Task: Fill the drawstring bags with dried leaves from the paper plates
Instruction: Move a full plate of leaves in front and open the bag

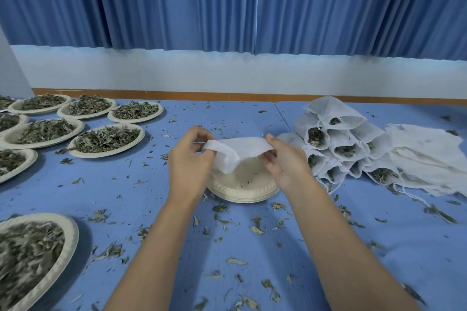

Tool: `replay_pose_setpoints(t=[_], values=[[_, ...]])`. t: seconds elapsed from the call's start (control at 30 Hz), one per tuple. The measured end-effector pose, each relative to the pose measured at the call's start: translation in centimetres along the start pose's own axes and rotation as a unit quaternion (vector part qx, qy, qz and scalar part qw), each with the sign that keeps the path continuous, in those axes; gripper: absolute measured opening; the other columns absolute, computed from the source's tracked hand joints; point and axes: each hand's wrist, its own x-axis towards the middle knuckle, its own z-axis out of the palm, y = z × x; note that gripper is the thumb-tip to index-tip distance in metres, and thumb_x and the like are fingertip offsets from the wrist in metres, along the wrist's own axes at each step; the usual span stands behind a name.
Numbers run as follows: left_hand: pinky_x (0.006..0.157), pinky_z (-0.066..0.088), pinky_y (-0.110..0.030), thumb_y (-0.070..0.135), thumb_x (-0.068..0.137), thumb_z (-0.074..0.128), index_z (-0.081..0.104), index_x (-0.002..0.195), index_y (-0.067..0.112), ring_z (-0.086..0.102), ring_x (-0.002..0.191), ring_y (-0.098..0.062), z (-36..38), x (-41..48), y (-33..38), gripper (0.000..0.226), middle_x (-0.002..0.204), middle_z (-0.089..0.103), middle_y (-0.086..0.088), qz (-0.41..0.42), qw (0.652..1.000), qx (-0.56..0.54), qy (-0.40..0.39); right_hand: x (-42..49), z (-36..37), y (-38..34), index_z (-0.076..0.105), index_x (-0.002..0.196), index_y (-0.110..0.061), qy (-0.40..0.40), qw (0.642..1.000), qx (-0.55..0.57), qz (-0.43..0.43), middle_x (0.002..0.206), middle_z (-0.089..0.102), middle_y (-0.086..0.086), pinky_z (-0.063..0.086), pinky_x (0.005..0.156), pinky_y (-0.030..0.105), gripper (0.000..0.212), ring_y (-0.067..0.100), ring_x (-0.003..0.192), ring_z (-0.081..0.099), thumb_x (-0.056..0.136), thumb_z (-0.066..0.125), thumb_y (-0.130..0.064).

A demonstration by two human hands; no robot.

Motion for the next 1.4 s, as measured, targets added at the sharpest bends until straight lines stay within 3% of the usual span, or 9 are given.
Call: replay_pose_setpoints(t=[0.13, 0.23, 0.33, 0.5, 0.7, 0.83, 1.0, 1.17, 1.4], values=[[0.059, 0.036, -0.024, 0.008, 0.084, 0.057, 0.059, 0.087, 0.023, 0.055, 0.073, -0.015, -0.2, 0.2, 0.1, 0.015, 0.085, 0.060, 0.013, 0.062, 0.978, 0.159, 0.117, -1.2, 0.6, 0.1, 0.053, 0.115, -0.016, 0.006, 0.957, -0.210, -0.202, 0.091, 0.059, -0.006, 0.049, 0.071, 0.012, 0.037, 0.008, 0.085, 0.061, 0.084, 0.070, -0.030], [0.063, 0.032, -0.025, 0.008, 0.085, 0.056, 0.058, 0.093, 0.015, 0.049, 0.074, -0.014, -0.3, 0.2, -0.3, 0.011, 0.093, 0.061, 0.003, 0.057, 0.967, 0.217, 0.121, -2.8, 1.7, 0.8, 0.054, 0.106, -0.032, -0.136, 0.866, -0.409, -0.254, 0.089, 0.054, -0.013, 0.045, 0.063, 0.017, 0.036, 0.000, 0.069, 0.053, 0.076, 0.074, -0.037], [0.060, 0.027, -0.020, 0.004, 0.084, 0.056, 0.059, 0.093, 0.011, 0.047, 0.075, -0.015, -0.1, 0.1, -0.3, 0.011, 0.094, 0.060, -0.002, 0.059, 0.971, 0.212, 0.096, -3.2, 2.6, 2.7, 0.055, 0.104, -0.027, -0.141, 0.757, -0.550, -0.323, 0.096, 0.046, -0.014, 0.038, 0.065, 0.023, 0.034, -0.001, 0.071, 0.046, 0.077, 0.069, -0.041], [0.060, 0.031, -0.024, 0.000, 0.081, 0.057, 0.060, 0.092, 0.013, 0.047, 0.071, -0.016, 0.2, -0.2, -0.2, 0.018, 0.097, 0.056, 0.000, 0.102, 0.967, 0.230, 0.040, -3.1, 2.8, 3.2, 0.057, 0.097, -0.015, -0.043, 0.742, -0.557, -0.370, 0.092, 0.058, -0.002, 0.044, 0.068, 0.035, 0.011, 0.016, 0.078, 0.054, 0.089, 0.056, -0.022], [0.059, 0.035, -0.031, 0.006, 0.086, 0.052, 0.060, 0.111, 0.015, 0.050, 0.072, -0.021, -0.3, 0.0, -0.7, 0.028, 0.114, 0.052, -0.002, 0.080, 0.949, 0.302, 0.044, -3.0, 3.1, 3.5, 0.055, 0.103, -0.015, 0.000, 0.726, -0.570, -0.384, 0.088, 0.061, -0.001, 0.038, 0.061, 0.035, 0.016, 0.023, 0.079, 0.056, 0.093, 0.043, -0.018], [0.067, 0.036, -0.032, 0.015, 0.097, 0.041, 0.054, 0.131, 0.015, 0.057, 0.090, -0.030, -1.3, 1.2, -1.8, 0.036, 0.122, 0.053, -0.010, 0.029, 0.948, 0.311, 0.062, -2.7, 5.5, 4.6, 0.057, 0.112, -0.012, -0.071, 0.749, -0.542, -0.373, 0.088, 0.069, 0.007, 0.042, 0.065, 0.035, 0.022, 0.024, 0.081, 0.059, 0.096, 0.044, -0.016], [0.076, 0.040, -0.037, 0.018, 0.102, 0.029, 0.053, 0.127, 0.006, 0.054, 0.102, -0.035, -4.6, 4.5, -4.1, 0.037, 0.115, 0.060, -0.020, -0.123, 0.959, 0.152, 0.203, -1.6, 10.5, 7.1, 0.045, 0.132, -0.022, -0.208, 0.919, -0.306, -0.136, 0.091, 0.062, -0.013, 0.048, 0.091, 0.033, 0.044, 0.016, 0.100, 0.062, 0.090, 0.057, -0.028], [0.111, 0.022, -0.040, 0.028, 0.105, 0.023, 0.043, 0.140, 0.004, 0.026, 0.140, -0.031, -8.2, 7.6, -7.0, 0.047, 0.152, 0.030, -0.016, -0.197, 0.924, 0.127, 0.302, 0.5, 15.1, 11.0, 0.051, 0.116, -0.015, -0.236, 0.926, -0.290, 0.049, 0.091, 0.053, 0.000, 0.051, 0.095, 0.039, 0.022, 0.023, 0.091, 0.059, 0.095, 0.049, -0.013], [0.113, 0.014, -0.033, 0.029, 0.105, 0.026, 0.041, 0.142, 0.008, 0.014, 0.146, -0.024, -9.2, 9.7, -9.0, 0.045, 0.159, 0.016, -0.011, -0.209, 0.913, 0.073, 0.342, 3.2, 19.3, 15.2, 0.046, 0.135, -0.007, -0.269, 0.927, -0.218, 0.144, 0.122, 0.051, 0.016, 0.047, 0.098, 0.041, 0.035, 0.026, 0.105, 0.052, 0.101, 0.040, -0.011]])
